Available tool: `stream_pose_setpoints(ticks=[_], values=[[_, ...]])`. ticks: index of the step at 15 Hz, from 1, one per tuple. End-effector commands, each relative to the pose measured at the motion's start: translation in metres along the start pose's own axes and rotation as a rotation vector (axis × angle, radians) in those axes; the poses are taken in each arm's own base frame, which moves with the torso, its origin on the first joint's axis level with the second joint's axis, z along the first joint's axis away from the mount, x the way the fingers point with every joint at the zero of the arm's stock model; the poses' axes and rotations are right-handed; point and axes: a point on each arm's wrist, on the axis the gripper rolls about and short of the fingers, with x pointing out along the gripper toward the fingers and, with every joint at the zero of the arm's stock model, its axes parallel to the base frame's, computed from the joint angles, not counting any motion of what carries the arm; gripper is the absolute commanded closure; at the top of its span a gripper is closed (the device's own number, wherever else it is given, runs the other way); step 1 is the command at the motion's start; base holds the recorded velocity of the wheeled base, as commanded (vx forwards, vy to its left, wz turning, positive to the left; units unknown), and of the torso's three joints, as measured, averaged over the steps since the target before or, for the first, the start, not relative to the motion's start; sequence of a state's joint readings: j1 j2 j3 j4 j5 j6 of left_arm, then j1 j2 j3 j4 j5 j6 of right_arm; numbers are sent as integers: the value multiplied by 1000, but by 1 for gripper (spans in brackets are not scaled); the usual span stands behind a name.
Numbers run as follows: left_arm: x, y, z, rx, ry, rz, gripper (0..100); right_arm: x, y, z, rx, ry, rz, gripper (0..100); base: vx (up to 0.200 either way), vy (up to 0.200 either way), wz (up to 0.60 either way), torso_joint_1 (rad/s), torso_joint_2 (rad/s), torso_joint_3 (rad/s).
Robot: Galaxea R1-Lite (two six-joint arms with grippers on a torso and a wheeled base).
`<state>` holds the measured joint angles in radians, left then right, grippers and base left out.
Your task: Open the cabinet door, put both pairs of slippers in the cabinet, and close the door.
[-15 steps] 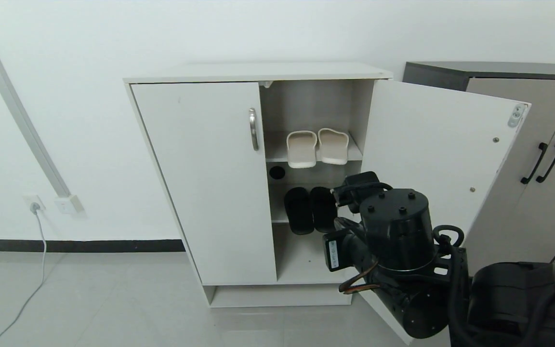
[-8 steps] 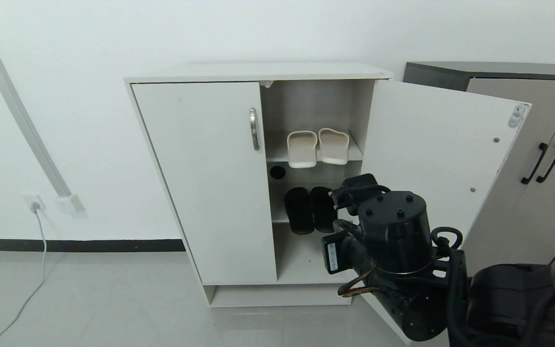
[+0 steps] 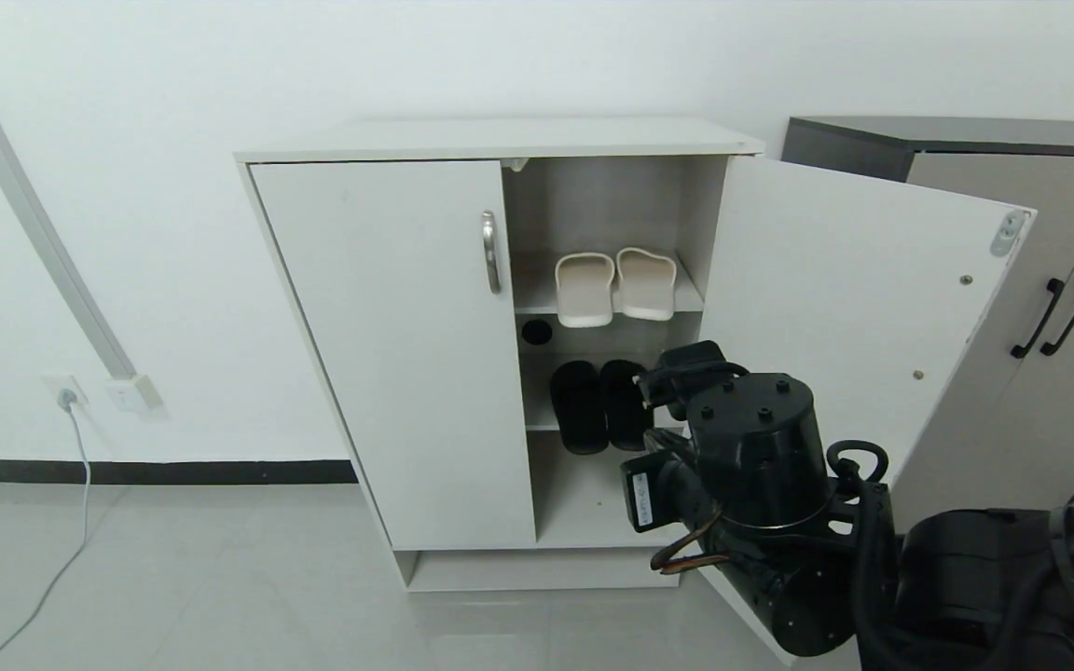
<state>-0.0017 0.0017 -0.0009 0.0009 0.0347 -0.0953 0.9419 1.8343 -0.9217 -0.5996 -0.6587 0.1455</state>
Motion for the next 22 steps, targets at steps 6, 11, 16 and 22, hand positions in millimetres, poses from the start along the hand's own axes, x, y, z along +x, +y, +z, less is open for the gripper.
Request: stream_pose_setpoints(ticks=[6, 11, 16, 22], values=[[0, 0, 0, 0, -2, 1, 100, 0, 1, -1, -2, 0, 1, 100, 0, 0, 0, 73, -467, -353], [0, 0, 0, -1, -2, 1, 100, -1, 0, 0, 1, -1, 1, 100, 0, 0, 0, 129, -465, -331], [0, 0, 0, -1, -2, 1, 100, -1, 0, 0, -1, -1, 1, 100, 0, 0, 0, 174, -488, -316], [0, 0, 0, -1, 0, 1, 100, -1, 0, -1, -2, 0, 1, 100, 0, 0, 0, 208, -517, -309]])
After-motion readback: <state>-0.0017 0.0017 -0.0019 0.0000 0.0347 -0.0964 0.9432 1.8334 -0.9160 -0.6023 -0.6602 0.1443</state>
